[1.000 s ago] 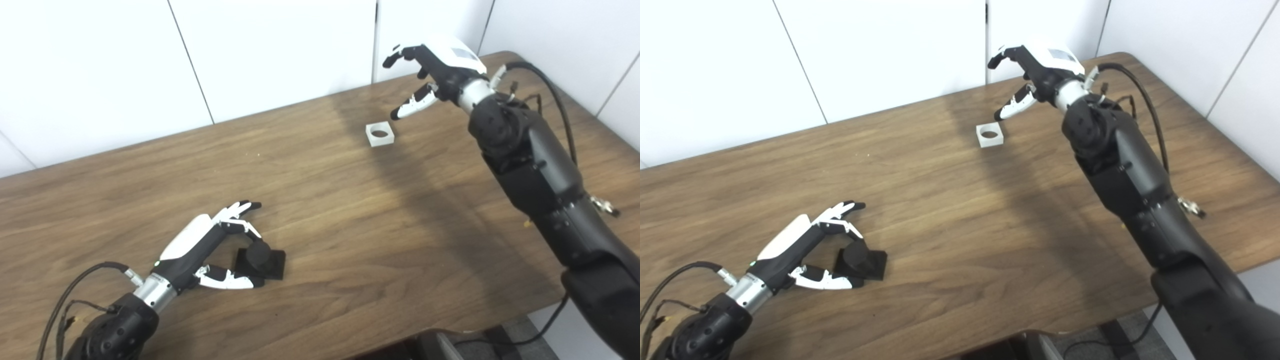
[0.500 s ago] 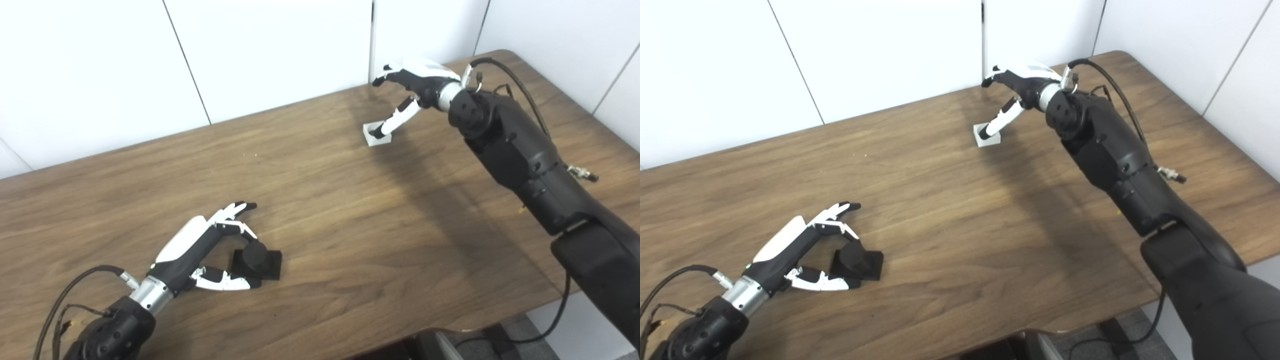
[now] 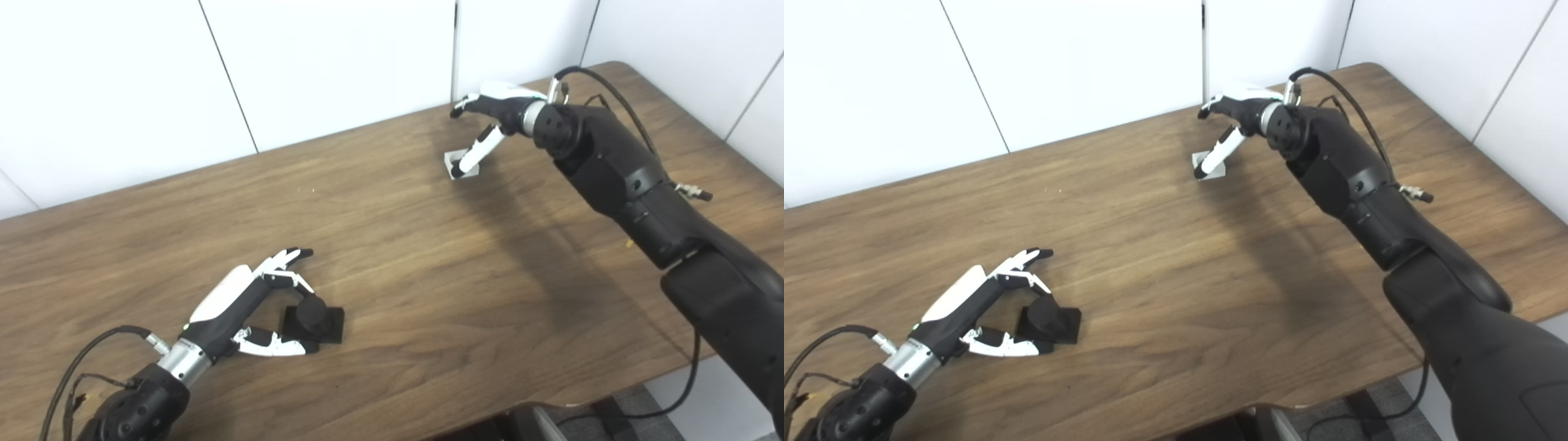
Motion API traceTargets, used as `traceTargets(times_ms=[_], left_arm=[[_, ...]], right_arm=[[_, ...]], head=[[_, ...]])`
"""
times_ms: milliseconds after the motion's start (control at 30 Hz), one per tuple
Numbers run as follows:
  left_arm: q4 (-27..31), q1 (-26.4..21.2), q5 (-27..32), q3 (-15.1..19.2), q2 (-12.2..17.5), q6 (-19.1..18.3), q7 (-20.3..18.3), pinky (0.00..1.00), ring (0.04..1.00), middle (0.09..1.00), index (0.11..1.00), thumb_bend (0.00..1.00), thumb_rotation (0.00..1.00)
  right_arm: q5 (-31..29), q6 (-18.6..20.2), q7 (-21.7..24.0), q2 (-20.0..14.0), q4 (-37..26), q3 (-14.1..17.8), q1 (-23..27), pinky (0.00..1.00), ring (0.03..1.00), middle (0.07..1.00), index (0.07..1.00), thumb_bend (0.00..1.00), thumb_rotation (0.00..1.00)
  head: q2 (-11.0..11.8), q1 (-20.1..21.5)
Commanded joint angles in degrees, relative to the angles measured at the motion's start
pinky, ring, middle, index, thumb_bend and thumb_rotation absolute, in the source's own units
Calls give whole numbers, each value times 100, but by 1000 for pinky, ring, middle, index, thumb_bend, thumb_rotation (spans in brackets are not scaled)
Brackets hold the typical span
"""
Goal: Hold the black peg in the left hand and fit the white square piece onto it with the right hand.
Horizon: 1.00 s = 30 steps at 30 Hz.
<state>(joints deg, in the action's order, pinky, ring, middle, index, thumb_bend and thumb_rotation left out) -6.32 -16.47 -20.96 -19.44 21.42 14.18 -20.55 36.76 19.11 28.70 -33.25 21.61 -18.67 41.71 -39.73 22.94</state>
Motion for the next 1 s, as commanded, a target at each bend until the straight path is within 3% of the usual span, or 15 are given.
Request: traceTargets(times_ms=[0, 433, 967], left_arm=[[-15, 46, -195, 45, 235, -184, -74, 1000, 1000, 966, 492, 523, 65], [-48, 44, -237, 35, 223, -170, -18, 1000, 1000, 965, 492, 522, 66], [-8, 78, -206, 73, 267, -208, -42, 1000, 1000, 968, 492, 522, 64]], right_arm=[[3, -120, -158, -37, -7, 31, 333, 958, 1000, 1000, 876, 1000, 402], [-26, -314, -454, 109, 380, -41, 126, 958, 1000, 1000, 858, 998, 384], [7, -371, -580, -17, 454, -152, -115, 924, 973, 965, 787, 880, 312]], head=[[-20, -5], [-66, -30], [-129, -43]])
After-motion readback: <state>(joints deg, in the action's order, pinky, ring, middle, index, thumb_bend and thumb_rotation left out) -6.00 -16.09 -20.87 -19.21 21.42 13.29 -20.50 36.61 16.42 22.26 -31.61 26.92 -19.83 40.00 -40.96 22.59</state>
